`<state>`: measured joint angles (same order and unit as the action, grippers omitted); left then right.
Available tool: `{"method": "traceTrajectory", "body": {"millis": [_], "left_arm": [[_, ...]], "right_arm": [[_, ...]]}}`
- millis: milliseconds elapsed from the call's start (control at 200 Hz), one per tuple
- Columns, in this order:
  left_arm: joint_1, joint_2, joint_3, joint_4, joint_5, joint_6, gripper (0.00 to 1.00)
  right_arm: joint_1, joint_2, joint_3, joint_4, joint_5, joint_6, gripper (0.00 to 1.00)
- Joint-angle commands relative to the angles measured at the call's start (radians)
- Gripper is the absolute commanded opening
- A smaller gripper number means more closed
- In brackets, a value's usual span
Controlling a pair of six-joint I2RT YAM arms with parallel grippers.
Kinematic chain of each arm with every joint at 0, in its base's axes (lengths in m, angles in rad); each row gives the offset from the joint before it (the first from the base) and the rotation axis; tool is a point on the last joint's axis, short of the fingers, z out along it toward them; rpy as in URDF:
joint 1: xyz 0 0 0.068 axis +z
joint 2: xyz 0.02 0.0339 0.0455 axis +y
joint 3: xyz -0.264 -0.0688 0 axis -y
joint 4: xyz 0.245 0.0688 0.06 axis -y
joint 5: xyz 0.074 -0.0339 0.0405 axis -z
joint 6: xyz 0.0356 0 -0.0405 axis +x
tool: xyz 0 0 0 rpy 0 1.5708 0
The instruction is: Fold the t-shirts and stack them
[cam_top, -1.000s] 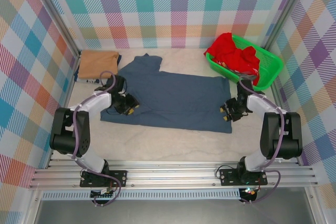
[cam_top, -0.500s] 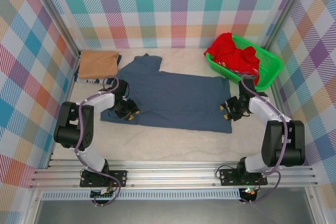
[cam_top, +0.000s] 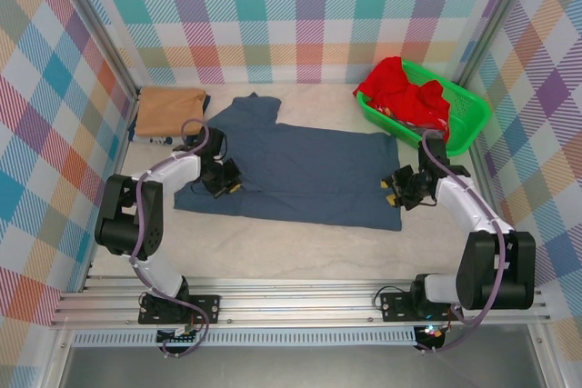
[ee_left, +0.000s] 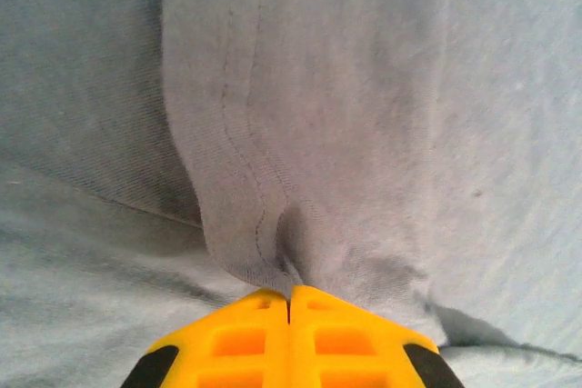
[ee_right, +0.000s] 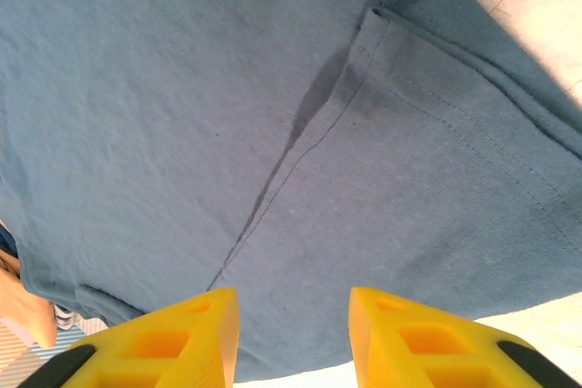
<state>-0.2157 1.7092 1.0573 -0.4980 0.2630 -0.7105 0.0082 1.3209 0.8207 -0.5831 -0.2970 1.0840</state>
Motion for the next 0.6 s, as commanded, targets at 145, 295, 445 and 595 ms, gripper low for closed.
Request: {"method": "traceTrajectory", "body": {"millis": [145, 295, 445, 595], "left_arm": [[-0.046, 0.014, 0.127, -0.027, -0.004, 0.017, 0.0], [-0.081, 0.104, 0.248, -0.075, 0.021, 0.062, 0.0], [-0.116, 0.205, 0.366, -0.159, 0.011, 0.126, 0.0], [-0.133, 0.258, 0.435, -0.209, -0.045, 0.169, 0.05]], "right_arm": [[0.006, -0.03, -0.002, -0.036, 0.002, -0.034, 0.33], [0.007, -0.028, 0.001, -0.043, 0.001, -0.036, 0.33], [0.006, -0.026, 0.003, -0.047, -0.002, -0.036, 0.33], [0.006, -0.025, 0.004, -0.049, -0.009, -0.037, 0.34]]}}
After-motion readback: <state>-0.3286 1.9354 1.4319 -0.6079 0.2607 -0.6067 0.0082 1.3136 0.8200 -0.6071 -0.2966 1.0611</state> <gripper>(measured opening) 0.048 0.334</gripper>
